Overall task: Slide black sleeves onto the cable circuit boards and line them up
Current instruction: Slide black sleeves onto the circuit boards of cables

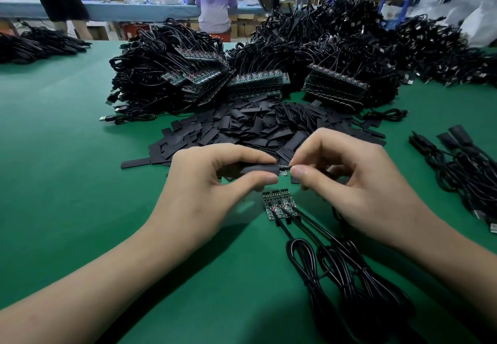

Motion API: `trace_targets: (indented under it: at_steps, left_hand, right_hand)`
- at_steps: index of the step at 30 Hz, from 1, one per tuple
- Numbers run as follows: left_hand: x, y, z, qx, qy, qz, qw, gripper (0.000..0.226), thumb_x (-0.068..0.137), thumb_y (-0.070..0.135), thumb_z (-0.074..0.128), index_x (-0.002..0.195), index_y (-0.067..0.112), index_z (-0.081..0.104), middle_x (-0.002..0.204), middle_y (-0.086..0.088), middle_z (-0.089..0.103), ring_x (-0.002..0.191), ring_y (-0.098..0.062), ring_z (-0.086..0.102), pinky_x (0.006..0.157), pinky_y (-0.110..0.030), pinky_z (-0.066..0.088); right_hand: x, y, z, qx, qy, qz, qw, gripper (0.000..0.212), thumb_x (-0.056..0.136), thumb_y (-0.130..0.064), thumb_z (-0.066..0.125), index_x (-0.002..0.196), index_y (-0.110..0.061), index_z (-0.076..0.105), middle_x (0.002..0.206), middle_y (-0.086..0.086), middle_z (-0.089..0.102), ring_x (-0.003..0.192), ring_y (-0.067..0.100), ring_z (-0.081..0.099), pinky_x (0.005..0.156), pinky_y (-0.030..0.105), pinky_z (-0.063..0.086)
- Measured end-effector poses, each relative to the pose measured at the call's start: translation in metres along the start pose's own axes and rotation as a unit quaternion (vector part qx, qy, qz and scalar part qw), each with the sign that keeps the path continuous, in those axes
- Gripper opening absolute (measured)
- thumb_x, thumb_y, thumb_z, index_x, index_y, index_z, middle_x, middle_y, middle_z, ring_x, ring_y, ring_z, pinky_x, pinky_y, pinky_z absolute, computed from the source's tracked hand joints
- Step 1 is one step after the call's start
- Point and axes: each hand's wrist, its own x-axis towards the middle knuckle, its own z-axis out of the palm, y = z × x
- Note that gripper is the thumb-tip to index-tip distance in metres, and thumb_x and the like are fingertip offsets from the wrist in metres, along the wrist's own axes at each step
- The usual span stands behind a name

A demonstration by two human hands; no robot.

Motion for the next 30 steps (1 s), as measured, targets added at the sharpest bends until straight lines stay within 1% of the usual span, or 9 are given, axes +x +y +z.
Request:
trace_targets:
  at_steps: [6,10,12,15,17,19,21,25,30]
  left_hand:
    - [-0.001,-0.002,0.0,-0.043,-0.007,-0.015,0.999,0.022,0.075,0.03,0.08,0.096,0.023,0.08,0.085,0.009,0.079,0.077,-0.007,0.075,0.078,-0.021,0.058]
    - [0.0,-0.002,0.002,-0.024,-0.022,0.004,0.999,0.021,0.077,0.029,0.08,0.097,0.023,0.08,0.089,0.013,0.078,0.084,-0.004,0.074,0.082,-0.019,0.057]
    - [0.0,-0.003,0.002,-0.029,-0.014,0.006,0.999,0.02,0.078,0.027,0.08,0.098,0.023,0.08,0.09,0.013,0.078,0.084,-0.004,0.074,0.081,-0.022,0.058]
    - [0.001,-0.003,0.002,-0.042,0.004,0.009,0.999,0.02,0.079,0.028,0.079,0.098,0.024,0.08,0.09,0.011,0.079,0.081,-0.009,0.076,0.081,-0.028,0.06]
    - [0.0,-0.003,0.002,-0.04,0.014,0.011,0.999,0.02,0.079,0.03,0.079,0.098,0.027,0.079,0.09,0.011,0.078,0.079,-0.011,0.076,0.08,-0.033,0.061]
    - [0.0,-0.003,0.003,-0.031,0.019,0.016,0.999,0.02,0.08,0.026,0.081,0.1,0.025,0.079,0.09,0.011,0.078,0.08,-0.011,0.076,0.08,-0.034,0.061]
    - [-0.001,-0.002,0.002,-0.021,0.021,0.028,0.999,0.02,0.081,0.025,0.081,0.101,0.023,0.079,0.092,0.012,0.078,0.082,-0.009,0.075,0.081,-0.033,0.061]
    - [-0.002,-0.001,0.002,0.011,0.019,0.058,0.998,0.019,0.082,0.027,0.08,0.101,0.027,0.079,0.095,0.018,0.077,0.092,-0.005,0.073,0.085,-0.032,0.059]
    - [-0.001,0.0,0.0,0.02,0.015,0.064,0.998,0.019,0.083,0.027,0.08,0.101,0.027,0.079,0.096,0.018,0.077,0.094,-0.006,0.073,0.086,-0.036,0.059]
  right_hand:
    - [-0.001,-0.004,0.001,-0.053,0.027,-0.044,0.997,0.004,0.09,-0.023,0.072,0.086,-0.022,0.072,0.075,-0.013,0.069,0.074,0.01,0.066,0.061,0.024,0.048]
    - [-0.002,-0.005,0.005,-0.057,0.039,-0.052,0.996,0.004,0.088,-0.022,0.075,0.086,-0.02,0.074,0.076,-0.015,0.07,0.074,0.005,0.067,0.063,0.016,0.047]
    - [-0.003,-0.006,0.006,-0.044,0.05,-0.044,0.997,0.004,0.089,-0.02,0.078,0.089,-0.021,0.074,0.077,-0.015,0.071,0.075,0.006,0.068,0.062,0.021,0.049]
    - [-0.002,-0.007,0.006,-0.022,0.065,-0.018,0.997,0.012,0.088,-0.022,0.08,0.098,-0.025,0.074,0.08,-0.014,0.072,0.079,0.012,0.07,0.065,0.032,0.051]
    - [-0.002,-0.008,0.006,-0.02,0.068,-0.01,0.997,0.01,0.087,-0.021,0.081,0.096,-0.025,0.076,0.08,-0.015,0.073,0.079,0.012,0.07,0.067,0.035,0.052]
    - [-0.003,-0.009,0.006,-0.022,0.069,-0.008,0.997,0.007,0.087,-0.019,0.081,0.092,-0.024,0.078,0.079,-0.016,0.073,0.077,0.009,0.07,0.067,0.034,0.053]
    - [-0.004,-0.01,0.006,-0.02,0.073,-0.004,0.997,0.006,0.087,-0.02,0.081,0.09,-0.024,0.078,0.077,-0.018,0.072,0.074,0.005,0.068,0.067,0.03,0.052]
    - [-0.005,-0.011,0.008,-0.011,0.069,0.008,0.998,0.005,0.086,-0.022,0.082,0.088,-0.025,0.078,0.076,-0.019,0.072,0.072,0.002,0.066,0.066,0.023,0.05]
    - [-0.004,-0.01,0.01,0.011,0.069,0.025,0.997,0.01,0.085,-0.02,0.082,0.087,-0.029,0.078,0.079,-0.018,0.073,0.072,0.004,0.066,0.067,0.027,0.052]
